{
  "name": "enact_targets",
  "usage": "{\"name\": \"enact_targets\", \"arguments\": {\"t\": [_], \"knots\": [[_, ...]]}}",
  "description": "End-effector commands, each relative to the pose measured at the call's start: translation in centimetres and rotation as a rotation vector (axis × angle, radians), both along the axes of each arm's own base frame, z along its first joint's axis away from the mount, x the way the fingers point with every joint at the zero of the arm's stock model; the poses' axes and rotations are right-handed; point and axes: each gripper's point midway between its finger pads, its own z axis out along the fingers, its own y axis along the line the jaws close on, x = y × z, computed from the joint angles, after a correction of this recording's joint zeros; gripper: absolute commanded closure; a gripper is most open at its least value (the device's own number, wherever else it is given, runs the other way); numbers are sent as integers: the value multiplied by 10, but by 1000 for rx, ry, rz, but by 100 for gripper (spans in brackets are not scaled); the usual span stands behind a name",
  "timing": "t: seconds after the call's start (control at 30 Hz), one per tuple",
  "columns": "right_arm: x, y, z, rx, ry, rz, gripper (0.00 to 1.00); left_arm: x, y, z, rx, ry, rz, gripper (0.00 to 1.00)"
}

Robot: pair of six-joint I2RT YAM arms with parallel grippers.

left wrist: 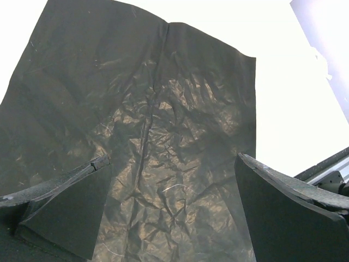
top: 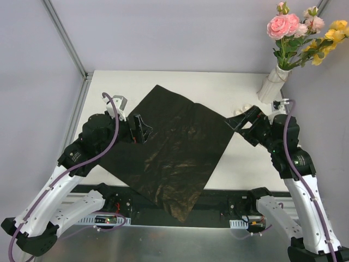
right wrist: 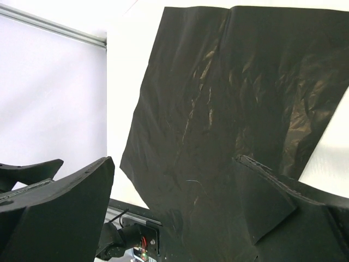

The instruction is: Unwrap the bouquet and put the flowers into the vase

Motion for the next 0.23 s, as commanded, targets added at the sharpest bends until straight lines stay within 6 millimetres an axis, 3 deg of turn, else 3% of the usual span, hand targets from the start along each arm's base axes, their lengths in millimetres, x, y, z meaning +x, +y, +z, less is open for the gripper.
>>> {"name": "enact_targets", "arguments": {"t": [0.0,0.2], "knots": [[-3,-5,5,-14,10,-27,1,1,-8,15,-67,-27,-10,1],[-4,-1,15,9,-15,-4,1,0,-9,16,-82,-22,-8,1]]}}
